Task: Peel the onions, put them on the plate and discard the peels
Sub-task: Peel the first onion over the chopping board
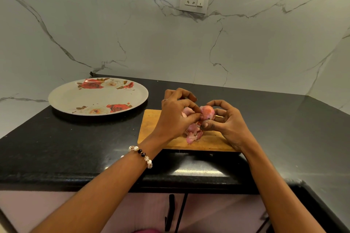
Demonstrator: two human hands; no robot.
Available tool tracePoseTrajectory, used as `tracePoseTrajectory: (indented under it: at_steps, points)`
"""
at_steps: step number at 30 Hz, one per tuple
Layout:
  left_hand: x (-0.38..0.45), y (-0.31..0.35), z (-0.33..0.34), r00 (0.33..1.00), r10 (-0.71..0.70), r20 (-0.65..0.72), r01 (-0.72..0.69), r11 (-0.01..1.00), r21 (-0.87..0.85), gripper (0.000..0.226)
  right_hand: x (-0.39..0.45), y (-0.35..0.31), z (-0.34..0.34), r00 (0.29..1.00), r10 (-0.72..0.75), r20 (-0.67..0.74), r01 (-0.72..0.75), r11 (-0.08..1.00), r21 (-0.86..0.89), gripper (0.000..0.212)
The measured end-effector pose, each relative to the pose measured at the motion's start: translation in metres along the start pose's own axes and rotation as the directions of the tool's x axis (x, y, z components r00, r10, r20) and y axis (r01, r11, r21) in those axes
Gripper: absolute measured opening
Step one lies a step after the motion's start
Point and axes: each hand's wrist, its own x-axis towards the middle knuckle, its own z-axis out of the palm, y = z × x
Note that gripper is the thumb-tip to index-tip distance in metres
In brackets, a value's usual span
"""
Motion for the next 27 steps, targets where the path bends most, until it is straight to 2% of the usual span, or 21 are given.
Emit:
tracePoseTrajectory:
  at_steps: [4,10,16,23,27]
  points:
    - [0.0002,-0.0012,-0.0016,1.0,-0.002,0.012,0.002,1.0,0.0,0.012,0.0007,0.0016,-0.0001,1.0,-0.01,0.005,0.01,1.0,-0.027,0.062]
    - [0.0009,-0.0032,-0.0029,0.992,-0.067,0.104,0.072,0.997,-0.04,0.01,0.0004,0.0013,-0.0006,0.998,-0.052,0.017,0.054,0.995,-0.084,0.06]
    - [-0.0024,-0.0048,-0.0006,0.994,-0.002,0.107,-0.007,0.997,0.083,0.004,0.0007,0.002,-0.0009,0.999,-0.045,0.007,0.046,0.996,-0.081,0.06]
    - [-0.0044,-0.0088,0.0061,0.986,0.071,0.151,-0.097,0.981,0.168,0.014,0.0005,0.0039,-0.0026,0.999,-0.041,0.001,0.041,0.999,-0.022,0.06]
    - [-0.0053,-0.0079,0.0052,0.983,0.07,0.172,-0.103,0.977,0.188,0.016,-0.0011,0.004,-0.0033,0.999,-0.041,-0.008,0.041,0.998,0.041,0.061]
